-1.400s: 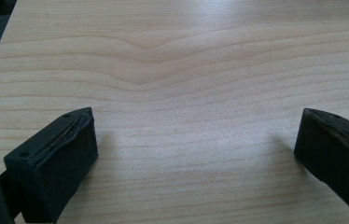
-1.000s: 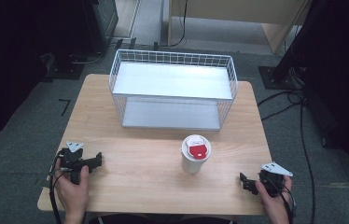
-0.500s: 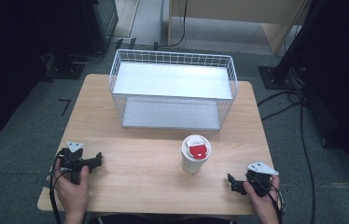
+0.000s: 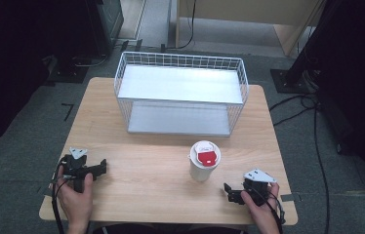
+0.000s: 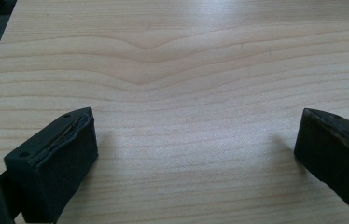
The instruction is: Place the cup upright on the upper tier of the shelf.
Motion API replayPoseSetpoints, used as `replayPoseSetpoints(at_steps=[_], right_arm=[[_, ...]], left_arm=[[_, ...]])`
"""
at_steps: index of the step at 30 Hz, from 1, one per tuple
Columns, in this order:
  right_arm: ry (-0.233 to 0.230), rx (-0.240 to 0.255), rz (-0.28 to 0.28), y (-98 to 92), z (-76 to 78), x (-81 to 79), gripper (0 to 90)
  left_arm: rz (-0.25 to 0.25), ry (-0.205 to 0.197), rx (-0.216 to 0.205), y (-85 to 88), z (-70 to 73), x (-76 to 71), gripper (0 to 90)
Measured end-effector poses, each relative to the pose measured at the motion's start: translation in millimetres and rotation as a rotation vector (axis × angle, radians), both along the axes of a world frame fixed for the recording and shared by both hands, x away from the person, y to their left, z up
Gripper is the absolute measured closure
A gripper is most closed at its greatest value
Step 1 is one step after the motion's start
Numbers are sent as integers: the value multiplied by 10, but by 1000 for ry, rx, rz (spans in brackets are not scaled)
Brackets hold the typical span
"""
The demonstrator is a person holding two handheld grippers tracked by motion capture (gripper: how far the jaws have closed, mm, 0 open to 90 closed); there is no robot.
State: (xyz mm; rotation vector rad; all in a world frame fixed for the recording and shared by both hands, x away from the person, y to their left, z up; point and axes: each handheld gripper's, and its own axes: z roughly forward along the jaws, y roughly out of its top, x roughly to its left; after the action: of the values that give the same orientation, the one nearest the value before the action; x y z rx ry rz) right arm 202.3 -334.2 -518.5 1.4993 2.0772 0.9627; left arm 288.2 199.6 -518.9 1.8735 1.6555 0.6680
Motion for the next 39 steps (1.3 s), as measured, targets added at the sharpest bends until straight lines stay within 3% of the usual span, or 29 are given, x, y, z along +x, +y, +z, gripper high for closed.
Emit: replayPoseSetpoints(at_steps=[18,31,39], right_arm=[[-48,27,89,406,59,56,0],[-110,106,128,666,157,117,49],[-148,162,108,753,202,164,74]], left_arm=[[1,0,0,0,0,0,0],[1,0,-1,0,0,1,0],[0,0,-1,0,0,1,0]])
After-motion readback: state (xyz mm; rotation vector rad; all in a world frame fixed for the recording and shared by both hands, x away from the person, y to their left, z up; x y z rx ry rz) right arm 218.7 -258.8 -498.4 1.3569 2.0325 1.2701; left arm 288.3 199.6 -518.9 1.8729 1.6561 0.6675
